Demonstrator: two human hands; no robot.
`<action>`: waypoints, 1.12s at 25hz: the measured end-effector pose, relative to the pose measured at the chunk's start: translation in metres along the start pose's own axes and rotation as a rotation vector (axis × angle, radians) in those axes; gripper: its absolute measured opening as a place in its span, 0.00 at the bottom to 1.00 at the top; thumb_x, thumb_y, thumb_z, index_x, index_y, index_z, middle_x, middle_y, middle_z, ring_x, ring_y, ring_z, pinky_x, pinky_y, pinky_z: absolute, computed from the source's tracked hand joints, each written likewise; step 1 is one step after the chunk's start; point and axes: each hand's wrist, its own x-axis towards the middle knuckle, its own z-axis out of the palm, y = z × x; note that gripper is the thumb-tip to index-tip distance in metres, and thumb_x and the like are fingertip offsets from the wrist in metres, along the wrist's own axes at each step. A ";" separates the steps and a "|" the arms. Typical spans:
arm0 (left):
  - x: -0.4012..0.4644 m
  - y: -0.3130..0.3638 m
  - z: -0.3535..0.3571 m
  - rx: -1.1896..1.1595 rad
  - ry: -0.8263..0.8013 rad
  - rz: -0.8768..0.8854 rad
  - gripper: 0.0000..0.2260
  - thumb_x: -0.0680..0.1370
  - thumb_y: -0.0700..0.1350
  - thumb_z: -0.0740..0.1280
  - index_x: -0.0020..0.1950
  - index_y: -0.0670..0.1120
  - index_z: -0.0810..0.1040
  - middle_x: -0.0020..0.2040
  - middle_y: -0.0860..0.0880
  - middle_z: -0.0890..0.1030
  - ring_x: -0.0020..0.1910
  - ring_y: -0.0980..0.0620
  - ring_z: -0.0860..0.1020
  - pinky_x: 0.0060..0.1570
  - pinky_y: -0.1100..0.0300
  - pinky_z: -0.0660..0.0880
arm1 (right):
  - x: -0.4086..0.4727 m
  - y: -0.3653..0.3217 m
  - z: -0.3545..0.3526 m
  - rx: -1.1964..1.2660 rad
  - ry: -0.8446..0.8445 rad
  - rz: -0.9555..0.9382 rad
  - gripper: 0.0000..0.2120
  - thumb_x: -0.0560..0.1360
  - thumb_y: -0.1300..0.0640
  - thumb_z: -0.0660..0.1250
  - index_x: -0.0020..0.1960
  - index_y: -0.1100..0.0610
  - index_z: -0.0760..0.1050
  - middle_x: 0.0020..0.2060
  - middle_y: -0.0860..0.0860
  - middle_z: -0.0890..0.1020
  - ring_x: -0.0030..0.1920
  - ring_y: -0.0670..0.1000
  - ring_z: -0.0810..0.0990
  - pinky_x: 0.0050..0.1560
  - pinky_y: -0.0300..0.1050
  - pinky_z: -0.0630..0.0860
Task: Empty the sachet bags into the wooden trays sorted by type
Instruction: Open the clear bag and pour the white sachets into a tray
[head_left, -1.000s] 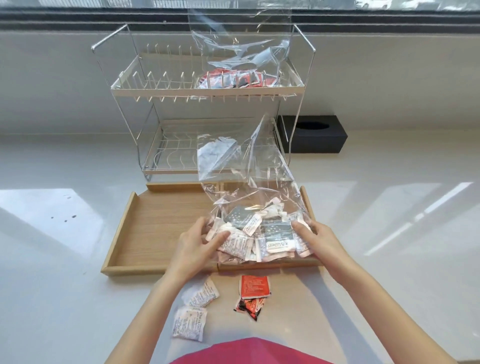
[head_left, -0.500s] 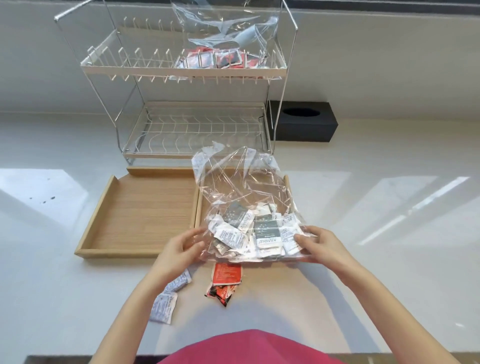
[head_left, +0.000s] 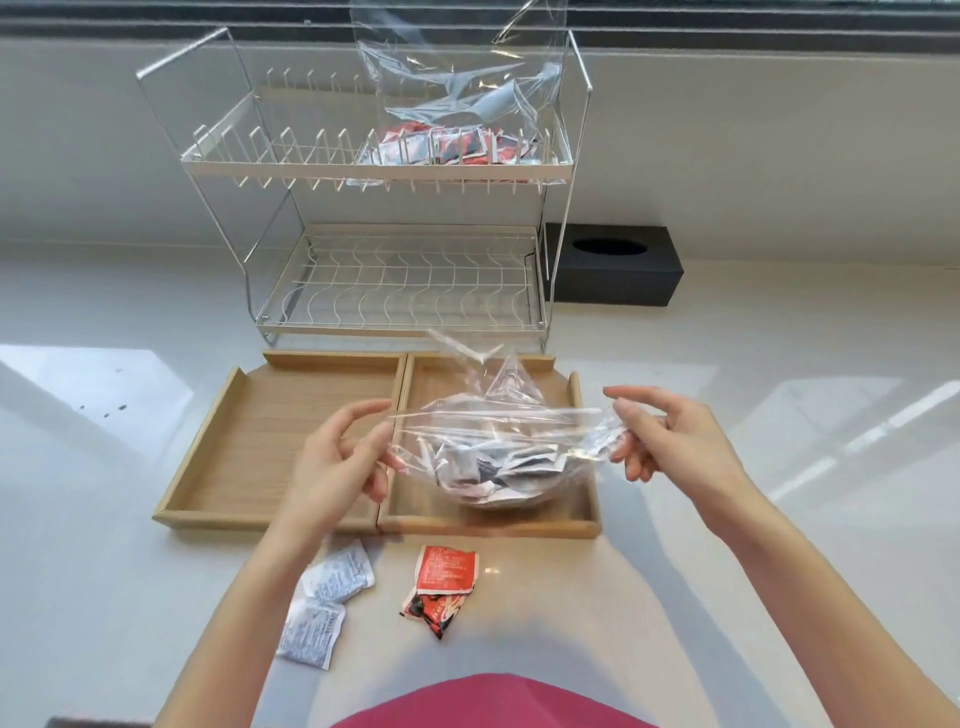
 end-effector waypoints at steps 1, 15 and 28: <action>0.002 0.006 -0.001 -0.036 0.009 0.015 0.08 0.76 0.42 0.62 0.51 0.53 0.76 0.23 0.53 0.79 0.20 0.59 0.72 0.24 0.69 0.72 | 0.002 -0.009 0.000 0.032 0.008 -0.021 0.07 0.76 0.60 0.61 0.51 0.56 0.77 0.19 0.49 0.79 0.18 0.44 0.73 0.21 0.32 0.68; 0.033 0.068 -0.023 -0.151 0.117 0.171 0.13 0.78 0.39 0.57 0.46 0.50 0.80 0.30 0.54 0.82 0.25 0.61 0.74 0.31 0.69 0.75 | 0.027 -0.085 -0.007 0.179 0.060 -0.234 0.11 0.78 0.58 0.59 0.43 0.51 0.79 0.26 0.45 0.83 0.28 0.41 0.81 0.28 0.29 0.73; 0.049 0.144 -0.048 -0.175 0.130 0.457 0.12 0.78 0.39 0.57 0.47 0.49 0.79 0.30 0.57 0.82 0.30 0.60 0.78 0.37 0.69 0.77 | 0.036 -0.163 -0.013 0.167 0.108 -0.469 0.12 0.78 0.59 0.58 0.43 0.50 0.78 0.26 0.43 0.83 0.29 0.41 0.82 0.29 0.29 0.74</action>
